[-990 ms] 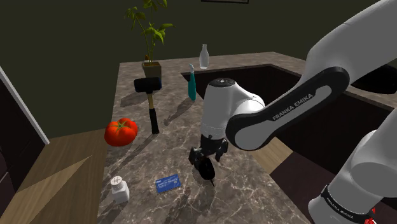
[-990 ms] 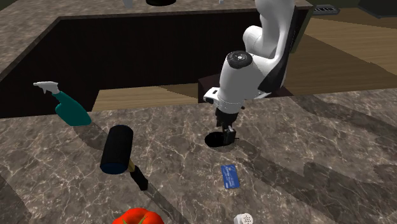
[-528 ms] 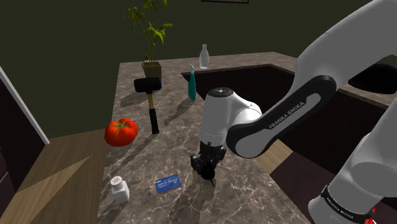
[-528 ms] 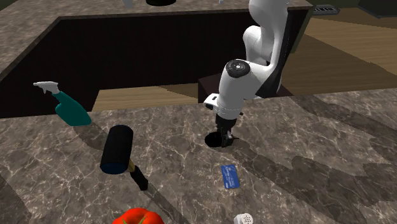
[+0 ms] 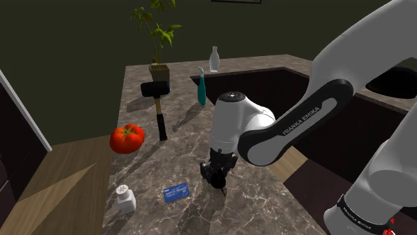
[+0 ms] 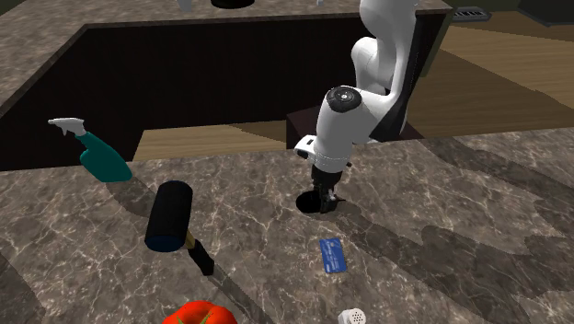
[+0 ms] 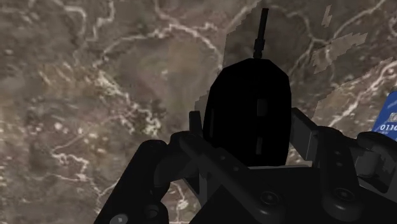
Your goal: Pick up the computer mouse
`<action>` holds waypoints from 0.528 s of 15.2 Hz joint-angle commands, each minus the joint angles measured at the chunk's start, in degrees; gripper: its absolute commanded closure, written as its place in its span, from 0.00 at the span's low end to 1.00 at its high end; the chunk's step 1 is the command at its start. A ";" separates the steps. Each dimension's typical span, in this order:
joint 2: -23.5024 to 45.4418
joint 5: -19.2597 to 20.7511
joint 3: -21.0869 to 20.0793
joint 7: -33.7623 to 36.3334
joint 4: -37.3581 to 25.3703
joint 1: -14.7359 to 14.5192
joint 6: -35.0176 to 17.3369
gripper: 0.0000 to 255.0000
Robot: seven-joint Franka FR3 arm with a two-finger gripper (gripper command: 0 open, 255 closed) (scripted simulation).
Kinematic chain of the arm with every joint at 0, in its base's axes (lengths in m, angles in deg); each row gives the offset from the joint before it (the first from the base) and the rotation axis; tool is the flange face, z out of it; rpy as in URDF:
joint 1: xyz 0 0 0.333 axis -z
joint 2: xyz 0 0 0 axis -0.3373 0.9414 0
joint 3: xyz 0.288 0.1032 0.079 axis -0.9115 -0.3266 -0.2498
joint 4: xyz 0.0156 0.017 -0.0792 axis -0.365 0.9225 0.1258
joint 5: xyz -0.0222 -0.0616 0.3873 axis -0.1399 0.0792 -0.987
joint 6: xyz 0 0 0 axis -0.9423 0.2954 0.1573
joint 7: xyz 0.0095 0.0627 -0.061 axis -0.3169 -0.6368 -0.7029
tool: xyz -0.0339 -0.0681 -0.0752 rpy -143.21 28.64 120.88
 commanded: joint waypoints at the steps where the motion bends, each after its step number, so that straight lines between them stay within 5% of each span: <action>1: 0.23 0.23 -0.03 0.22 -0.02 -0.02 -0.02 1.00; 8: -5.04 -4.87 0.34 -3.49 -1.65 -0.45 5.84 1.00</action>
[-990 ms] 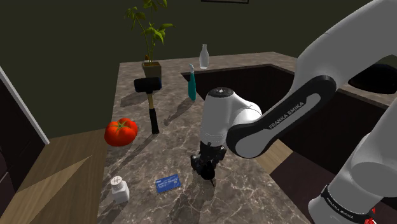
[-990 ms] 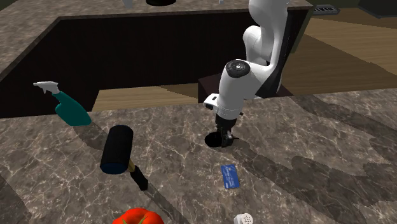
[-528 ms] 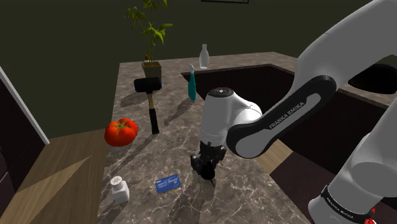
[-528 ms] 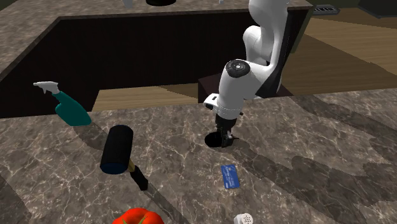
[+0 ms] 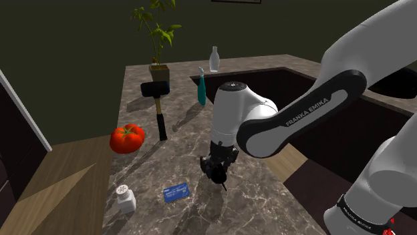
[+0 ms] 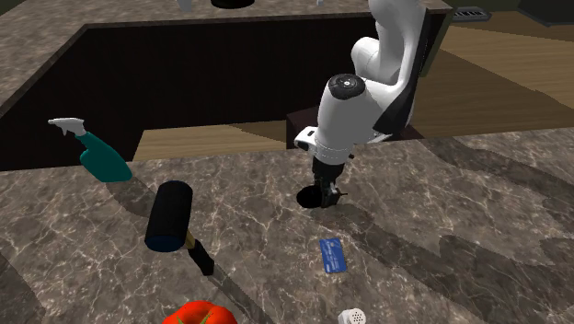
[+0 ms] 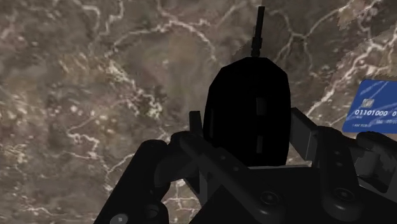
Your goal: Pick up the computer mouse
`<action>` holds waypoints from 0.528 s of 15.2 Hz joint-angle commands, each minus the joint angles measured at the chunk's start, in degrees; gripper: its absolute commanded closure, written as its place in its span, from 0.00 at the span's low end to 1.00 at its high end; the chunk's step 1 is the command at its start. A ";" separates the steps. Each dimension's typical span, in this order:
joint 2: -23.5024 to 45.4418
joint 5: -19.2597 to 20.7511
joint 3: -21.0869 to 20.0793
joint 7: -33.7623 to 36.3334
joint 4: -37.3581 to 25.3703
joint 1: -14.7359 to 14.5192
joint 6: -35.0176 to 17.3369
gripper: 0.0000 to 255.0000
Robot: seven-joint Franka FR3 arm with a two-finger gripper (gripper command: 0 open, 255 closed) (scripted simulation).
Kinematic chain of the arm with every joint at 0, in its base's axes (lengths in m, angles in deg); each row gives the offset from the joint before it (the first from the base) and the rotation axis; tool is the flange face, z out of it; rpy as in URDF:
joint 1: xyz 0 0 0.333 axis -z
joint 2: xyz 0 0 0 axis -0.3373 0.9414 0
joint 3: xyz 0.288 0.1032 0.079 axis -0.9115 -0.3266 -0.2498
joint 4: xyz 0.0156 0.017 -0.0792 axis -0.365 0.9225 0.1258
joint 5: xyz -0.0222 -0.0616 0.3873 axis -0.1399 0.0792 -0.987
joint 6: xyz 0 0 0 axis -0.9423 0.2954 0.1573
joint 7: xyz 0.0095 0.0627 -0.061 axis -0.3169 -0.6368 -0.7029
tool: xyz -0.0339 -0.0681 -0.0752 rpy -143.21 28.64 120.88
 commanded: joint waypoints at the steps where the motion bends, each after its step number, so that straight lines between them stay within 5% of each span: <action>1: -1.55 -1.33 0.22 -0.95 -0.55 -0.19 1.84 1.00; 8: -5.75 -4.19 1.32 -3.13 -2.93 -0.78 7.82 1.00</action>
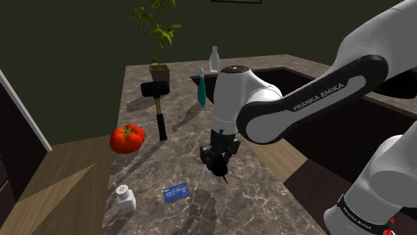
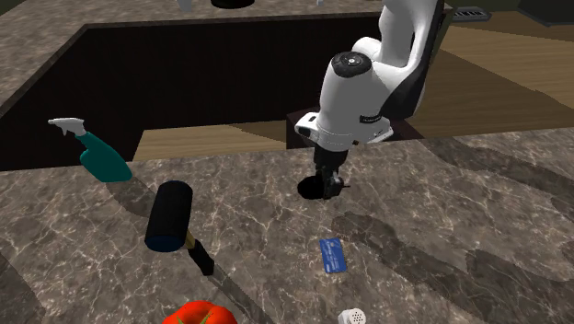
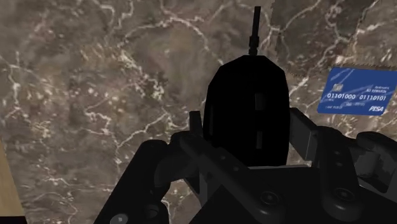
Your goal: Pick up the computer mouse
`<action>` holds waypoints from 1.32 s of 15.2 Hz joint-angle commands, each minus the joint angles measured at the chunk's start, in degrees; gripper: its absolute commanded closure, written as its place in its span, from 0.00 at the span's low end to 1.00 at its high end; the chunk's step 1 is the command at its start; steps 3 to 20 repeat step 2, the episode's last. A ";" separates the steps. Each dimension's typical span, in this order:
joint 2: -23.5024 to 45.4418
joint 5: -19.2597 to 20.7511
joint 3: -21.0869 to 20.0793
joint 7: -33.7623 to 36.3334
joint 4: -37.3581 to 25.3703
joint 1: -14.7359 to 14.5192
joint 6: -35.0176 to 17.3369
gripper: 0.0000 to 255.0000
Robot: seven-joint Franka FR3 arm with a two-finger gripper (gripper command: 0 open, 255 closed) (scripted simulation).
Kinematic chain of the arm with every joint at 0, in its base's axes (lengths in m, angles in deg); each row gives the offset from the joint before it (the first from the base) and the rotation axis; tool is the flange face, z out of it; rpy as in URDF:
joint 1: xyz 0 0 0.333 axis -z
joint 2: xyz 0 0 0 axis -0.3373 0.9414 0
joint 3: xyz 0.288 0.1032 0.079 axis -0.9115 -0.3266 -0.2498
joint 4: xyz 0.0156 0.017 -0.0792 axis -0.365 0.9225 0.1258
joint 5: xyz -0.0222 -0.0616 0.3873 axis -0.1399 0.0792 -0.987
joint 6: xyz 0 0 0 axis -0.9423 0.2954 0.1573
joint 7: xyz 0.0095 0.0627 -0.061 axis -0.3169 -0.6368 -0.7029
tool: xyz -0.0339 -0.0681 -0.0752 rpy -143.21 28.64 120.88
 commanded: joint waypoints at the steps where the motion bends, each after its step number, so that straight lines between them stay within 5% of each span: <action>1: -0.55 -0.32 0.17 -0.25 -0.47 -0.08 0.96 1.00; 20: -0.55 -0.33 0.17 -0.25 -0.47 -0.08 0.96 1.00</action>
